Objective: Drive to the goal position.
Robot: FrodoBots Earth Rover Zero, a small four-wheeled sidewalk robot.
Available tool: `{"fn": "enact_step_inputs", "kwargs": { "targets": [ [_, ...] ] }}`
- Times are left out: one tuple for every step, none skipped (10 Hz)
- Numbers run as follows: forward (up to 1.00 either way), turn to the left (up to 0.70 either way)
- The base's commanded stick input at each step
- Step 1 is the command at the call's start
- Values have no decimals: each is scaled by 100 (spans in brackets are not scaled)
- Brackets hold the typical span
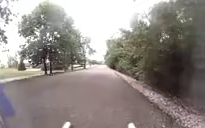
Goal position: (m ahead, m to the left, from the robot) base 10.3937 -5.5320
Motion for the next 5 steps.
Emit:
{"fn": "enact_step_inputs", "kwargs": {
  "targets": [
    [45, 0],
    [45, 0],
    [45, 0],
    [45, 0],
    [45, 0]
  ]
}}
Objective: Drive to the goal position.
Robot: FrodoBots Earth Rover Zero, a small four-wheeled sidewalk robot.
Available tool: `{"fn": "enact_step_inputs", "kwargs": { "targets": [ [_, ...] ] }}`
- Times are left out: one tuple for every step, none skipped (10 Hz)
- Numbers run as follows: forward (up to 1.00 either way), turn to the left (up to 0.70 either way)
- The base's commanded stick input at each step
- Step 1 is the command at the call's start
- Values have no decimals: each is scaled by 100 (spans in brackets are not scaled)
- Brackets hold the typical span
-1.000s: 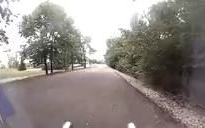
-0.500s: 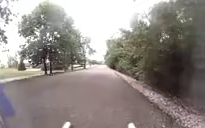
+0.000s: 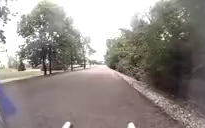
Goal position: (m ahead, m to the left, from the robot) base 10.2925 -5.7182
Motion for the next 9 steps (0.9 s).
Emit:
{"fn": "enact_step_inputs", "kwargs": {
  "targets": [
    [45, 0],
    [45, 0],
    [45, 0],
    [45, 0],
    [45, 0],
    [45, 0],
    [45, 0],
    [45, 0],
    [45, 0]
  ]
}}
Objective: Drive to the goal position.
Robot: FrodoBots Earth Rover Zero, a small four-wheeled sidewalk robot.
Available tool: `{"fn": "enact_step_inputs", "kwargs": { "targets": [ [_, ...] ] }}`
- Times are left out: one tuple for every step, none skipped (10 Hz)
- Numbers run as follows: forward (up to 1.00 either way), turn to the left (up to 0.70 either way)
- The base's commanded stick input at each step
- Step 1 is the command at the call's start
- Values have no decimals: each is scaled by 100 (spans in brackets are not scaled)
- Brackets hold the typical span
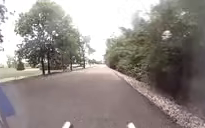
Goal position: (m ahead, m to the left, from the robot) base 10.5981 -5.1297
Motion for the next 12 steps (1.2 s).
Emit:
{"fn": "enact_step_inputs", "kwargs": {
  "targets": [
    [45, 0],
    [45, 0],
    [45, 9],
    [45, 27],
    [45, 27],
    [45, 8],
    [45, 0],
    [45, 0],
    [45, 0],
    [45, 0],
    [45, 0],
    [45, 0]
  ]
}}
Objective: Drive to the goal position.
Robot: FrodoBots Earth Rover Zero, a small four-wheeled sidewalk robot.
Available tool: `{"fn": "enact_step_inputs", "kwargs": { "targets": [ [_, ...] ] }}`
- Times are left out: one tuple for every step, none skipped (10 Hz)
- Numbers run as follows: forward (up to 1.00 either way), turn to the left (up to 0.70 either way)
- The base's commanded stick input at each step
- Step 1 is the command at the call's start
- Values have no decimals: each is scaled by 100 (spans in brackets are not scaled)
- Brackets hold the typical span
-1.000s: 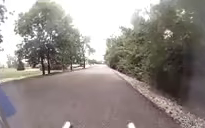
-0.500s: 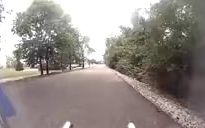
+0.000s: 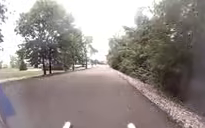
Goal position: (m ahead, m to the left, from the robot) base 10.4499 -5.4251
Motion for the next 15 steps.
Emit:
{"fn": "enact_step_inputs", "kwargs": {
  "targets": [
    [45, 0],
    [45, 0],
    [45, 0],
    [45, 0],
    [45, 0],
    [45, 0],
    [45, -2],
    [45, -16],
    [45, -27],
    [45, 0],
    [45, 0],
    [45, 0],
    [45, 0],
    [45, 0],
    [45, 0]
  ]
}}
